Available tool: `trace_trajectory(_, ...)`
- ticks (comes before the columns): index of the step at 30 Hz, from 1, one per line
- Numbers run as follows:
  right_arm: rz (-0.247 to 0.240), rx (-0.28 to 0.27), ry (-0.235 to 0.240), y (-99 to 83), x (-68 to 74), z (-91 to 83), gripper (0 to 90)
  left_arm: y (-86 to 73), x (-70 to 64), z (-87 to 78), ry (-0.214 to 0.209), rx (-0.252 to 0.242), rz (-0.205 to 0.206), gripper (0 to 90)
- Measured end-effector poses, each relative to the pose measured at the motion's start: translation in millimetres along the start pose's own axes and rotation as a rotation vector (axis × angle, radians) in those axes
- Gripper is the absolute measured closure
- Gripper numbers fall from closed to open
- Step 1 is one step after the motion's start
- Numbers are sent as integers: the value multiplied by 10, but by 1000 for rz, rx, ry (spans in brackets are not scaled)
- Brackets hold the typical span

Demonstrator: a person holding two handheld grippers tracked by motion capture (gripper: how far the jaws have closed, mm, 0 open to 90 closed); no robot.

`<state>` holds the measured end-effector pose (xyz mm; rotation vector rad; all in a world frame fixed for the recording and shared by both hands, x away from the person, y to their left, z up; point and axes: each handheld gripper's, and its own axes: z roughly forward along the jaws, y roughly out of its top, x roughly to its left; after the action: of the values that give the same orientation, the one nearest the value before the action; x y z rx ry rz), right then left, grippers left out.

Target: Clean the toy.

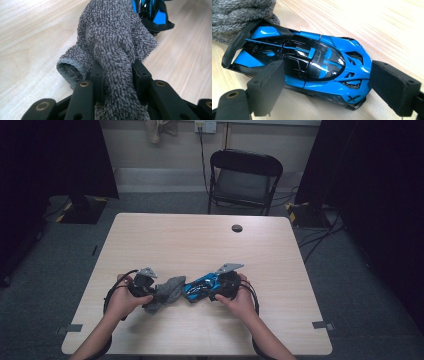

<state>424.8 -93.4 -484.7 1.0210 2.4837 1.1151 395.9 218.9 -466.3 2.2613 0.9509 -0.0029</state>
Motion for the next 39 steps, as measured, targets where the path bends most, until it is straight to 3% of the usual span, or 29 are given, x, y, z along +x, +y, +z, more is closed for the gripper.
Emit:
trace_trajectory(8, 8, 1, -6, 0, 9, -3, 129, -45, 18, -98, 34, 17, 21, 680)
trace_trajectory(21, -5, -10, 13, -47, -51, -46, 137, 115, 34, -175, 68, 2, 46, 675)
trace_trajectory(26, -36, 14, -10, -109, -145, -132, 137, 197, 25, -200, 72, -7, 51, 675)
trace_trajectory(36, -19, 26, -21, -197, -331, -338, 138, 526, -68, -232, 63, -42, 85, 675)
trace_trajectory(39, -15, 39, -15, -223, -345, -347, 137, 558, -40, -220, 53, -50, 63, 675)
